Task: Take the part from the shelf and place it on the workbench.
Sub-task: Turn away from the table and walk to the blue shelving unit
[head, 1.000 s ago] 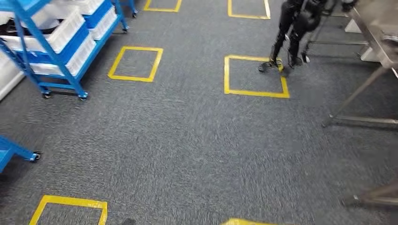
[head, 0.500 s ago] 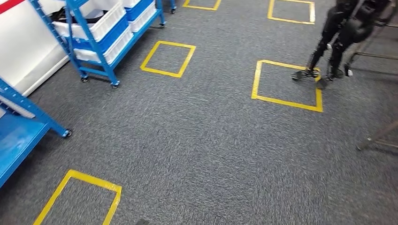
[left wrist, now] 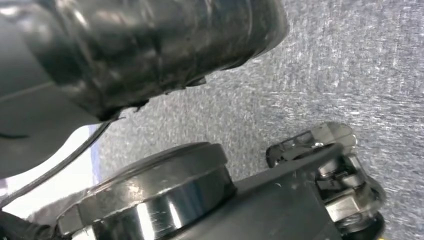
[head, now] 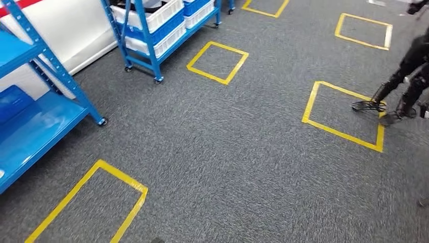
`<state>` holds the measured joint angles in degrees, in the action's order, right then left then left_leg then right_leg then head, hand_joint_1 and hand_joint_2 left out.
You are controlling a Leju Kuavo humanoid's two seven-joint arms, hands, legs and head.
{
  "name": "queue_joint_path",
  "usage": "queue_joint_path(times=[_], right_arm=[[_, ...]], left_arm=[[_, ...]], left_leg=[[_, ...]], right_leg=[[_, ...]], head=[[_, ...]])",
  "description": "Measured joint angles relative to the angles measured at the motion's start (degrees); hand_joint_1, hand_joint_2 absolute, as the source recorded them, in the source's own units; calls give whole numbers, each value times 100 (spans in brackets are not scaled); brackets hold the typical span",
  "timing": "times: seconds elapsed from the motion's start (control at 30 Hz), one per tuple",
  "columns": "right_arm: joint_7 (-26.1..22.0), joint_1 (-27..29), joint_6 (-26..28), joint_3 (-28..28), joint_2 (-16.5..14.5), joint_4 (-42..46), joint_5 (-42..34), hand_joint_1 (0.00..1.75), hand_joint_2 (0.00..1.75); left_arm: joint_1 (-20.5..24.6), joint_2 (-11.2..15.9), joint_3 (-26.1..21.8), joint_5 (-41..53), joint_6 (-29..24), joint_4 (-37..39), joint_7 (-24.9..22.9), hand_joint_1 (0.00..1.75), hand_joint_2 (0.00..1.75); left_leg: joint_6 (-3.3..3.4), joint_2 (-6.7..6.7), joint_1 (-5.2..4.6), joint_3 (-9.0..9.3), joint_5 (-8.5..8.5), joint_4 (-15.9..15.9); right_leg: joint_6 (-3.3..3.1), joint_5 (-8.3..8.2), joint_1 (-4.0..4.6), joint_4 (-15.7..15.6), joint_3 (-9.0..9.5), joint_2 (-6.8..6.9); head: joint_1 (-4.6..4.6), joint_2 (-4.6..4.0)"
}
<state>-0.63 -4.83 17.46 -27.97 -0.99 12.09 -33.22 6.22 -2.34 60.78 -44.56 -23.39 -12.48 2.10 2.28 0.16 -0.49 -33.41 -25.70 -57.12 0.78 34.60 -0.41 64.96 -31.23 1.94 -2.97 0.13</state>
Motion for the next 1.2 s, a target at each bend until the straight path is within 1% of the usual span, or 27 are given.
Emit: queue_joint_path(times=[0.07, 0.1, 0.13, 0.17, 0.2, 0.27, 0.3, 0.33, 0.37, 0.4, 0.43, 0.5, 0.53, 0.57, 0.6, 0.63, 0.7, 0.77, 0.83, 0.9, 0.93, 1.0, 1.03, 1.1, 1.13, 1.17, 1.2], right_arm=[[21, 4, -12, -1, 2, 0, 40, 0, 0], [40, 8, -21, -2, 2, 0, 57, 0, 0], [68, 13, -36, -2, 3, -1, 72, 0, 0], [100, 18, -63, -3, 4, -2, 89, 0, 0], [142, 22, -112, -6, 9, -4, 112, 0, 0], [255, 33, -285, -34, 28, -15, 191, 0, 0], [316, 31, -407, -65, 40, -20, 251, 0, 0], [366, 28, -531, -102, 49, -24, 314, 0, 0], [397, 18, -650, -145, 55, -24, 382, 0, 0], [409, 12, -746, -187, 67, -25, 440, 0, 0], [402, 10, -817, -225, 77, -25, 491, 0, 0], [334, 17, -908, -295, 97, -26, 572, 0, 0], [268, 22, -933, -328, 102, -26, 609, 0, 0], [196, 25, -956, -359, 108, -26, 638, 0, 0], [128, 26, -974, -389, 114, -26, 662, 0, 0], [63, 25, -992, -416, 120, -26, 681, 0, 0], [-22, 21, -1010, -474, 127, -26, 698, 0, 0], [-106, 16, -1023, -531, 132, -26, 701, 0, 0], [-184, 6, -1050, -576, 136, -26, 688, 0, 0], [-217, -12, -1088, -619, 139, -26, 674, 0, 0], [-220, -18, -1105, -639, 140, -25, 670, 0, 0], [-214, -20, -1117, -676, 141, -24, 670, 0, 0], [-208, -15, -1117, -697, 140, -24, 670, 0, 0], [-199, 2, -1113, -745, 140, -24, 670, 0, 0], [-196, 12, -1108, -771, 140, -24, 670, 0, 0], [-196, 19, -1097, -791, 140, -24, 667, 0, 0], [-195, 21, -1079, -805, 142, -24, 661, 0, 0]], left_arm=[[11, -5, 0, -16, -3, 0, -32, 0, 0], [12, -7, 0, -24, -7, 0, -48, 0, 0], [11, -7, 0, -36, -12, 0, -58, 0, 0], [9, -5, 0, -51, -15, 0, -61, 0, 0], [8, -1, 0, -80, -18, 0, -47, 0, 0], [13, 39, 0, -196, -14, 0, 37, 0, 0], [12, 72, -3, -287, -16, 0, 90, 0, 0], [10, 109, -8, -387, -26, 1, 132, 0, 0], [4, 145, -19, -492, -52, 2, 158, 0, 0], [-7, 171, -33, -588, -91, 3, 157, 0, 0], [-14, 189, -48, -671, -138, 5, 130, 0, 0], [-14, 206, -73, -817, -232, 7, 8, 0, 0], [-10, 207, -87, -882, -263, 7, -74, 0, 0], [-9, 208, -106, -945, -284, 7, -153, 0, 0], [-14, 208, -128, -998, -296, 7, -218, 0, 0], [-21, 209, -149, -1038, -303, 7, -268, 0, 0], [-31, 209, -176, -1084, -315, 7, -308, 0, 0], [-23, 208, -208, -1119, -321, 7, -290, 0, 0], [-16, 206, -261, -1161, -334, 7, -215, 0, 0], [-32, 202, -306, -1210, -357, 7, -129, 0, 0], [-44, 203, -320, -1230, -367, 7, -101, 0, 0], [-46, 214, -344, -1266, -363, 8, -72, 0, 0], [-38, 224, -359, -1280, -347, 9, -63, 0, 0], [-23, 240, -398, -1303, -281, 9, -48, 0, 0], [-23, 245, -419, -1306, -238, 9, -37, 0, 0], [-28, 250, -435, -1309, -193, 9, -25, 0, 0], [-33, 254, -445, -1309, -147, 9, -10, 0, 0]], left_leg=[[24, -150, 1, 8, -6, 0], [28, -238, -2, 13, -10, -2], [26, -333, -1, 22, -14, -7], [19, -434, 1, 34, -20, -17], [4, -531, 7, 42, -32, -32], [-43, -692, 6, 19, -63, -92], [-70, -755, 8, -6, -72, -111], [-99, -812, 11, -27, -75, -121], [-126, -873, 22, -46, -75, -120], [-154, -820, 20, -64, -100, -152], [-183, -687, 14, -111, -168, -252], [-237, -280, 8, -354, -467, -766], [-260, -152, 19, -546, -652, -1143], [-279, -92, 34, -728, -795, -1500], [-290, -68, 44, -847, -846, -1723], [-293, -56, 50, -865, -790, -1752], [-264, 23, 49, -563, -412, -1171], [-204, 238, 3, -170, -131, -422], [-150, 320, -46, -37, -97, -147], [-102, 191, -29, -16, -75, -96], [-77, 127, -7, 18, -58, -52], [-31, 12, 40, 86, -26, 22], [-17, -50, 38, 94, -24, 30], [-3, -201, 38, 93, -27, 19], [-2, -290, 40, 97, -33, 9], [-5, -381, 45, 103, -42, -6], [-16, -475, 52, 109, -55, -27]], right_leg=[[5, 289, -4, 788, -473, -153], [4, 305, -6, 1024, -644, -168], [1, 191, -9, 1028, -703, -179], [-5, -38, -14, 795, -644, -207], [-13, -311, -25, 403, -501, -310], [-38, -640, -53, -290, -247, -602], [-56, -682, -57, -447, -193, -700], [-81, -666, -51, -485, -182, -705], [-114, -673, -53, -495, -164, -624], [-146, -677, -51, -512, -138, -548], [-182, -681, -54, -531, -113, -469], [-236, -679, -45, -553, -85, -300], [-255, -670, -34, -553, -83, -213], [-265, -658, -26, -553, -80, -122], [-269, -644, -21, -553, -73, -32], [-268, -628, -17, -552, -61, 55], [-255, -590, -12, -552, -12, 211], [-216, -542, 9, -549, 42, 341], [-164, -509, 29, -556, 76, 450], [-107, -481, 31, -573, 114, 527], [-76, -437, 27, -531, 118, 452], [-30, -202, 9, -141, -42, 150], [-17, -36, -2, 220, -217, -16], [4, 165, -21, 873, -590, -141], [14, 118, -31, 980, -686, -161], [22, -44, -44, 859, -674, -175], [30, -282, -64, 545, -567, -218]], head=[[13, 0], [12, 0], [13, 0], [13, 0], [14, 0], [16, 0], [18, 0], [17, 0], [16, 0], [16, 0], [-4, 0], [-39, 0], [-56, 0], [-56, 0], [-57, 0], [-58, 0], [-58, 0], [-55, 0], [-46, 0], [-42, 0], [-32, 0], [-1, 0], [18, 0], [26, 0], [26, 0], [25, 0], [27, 0]])
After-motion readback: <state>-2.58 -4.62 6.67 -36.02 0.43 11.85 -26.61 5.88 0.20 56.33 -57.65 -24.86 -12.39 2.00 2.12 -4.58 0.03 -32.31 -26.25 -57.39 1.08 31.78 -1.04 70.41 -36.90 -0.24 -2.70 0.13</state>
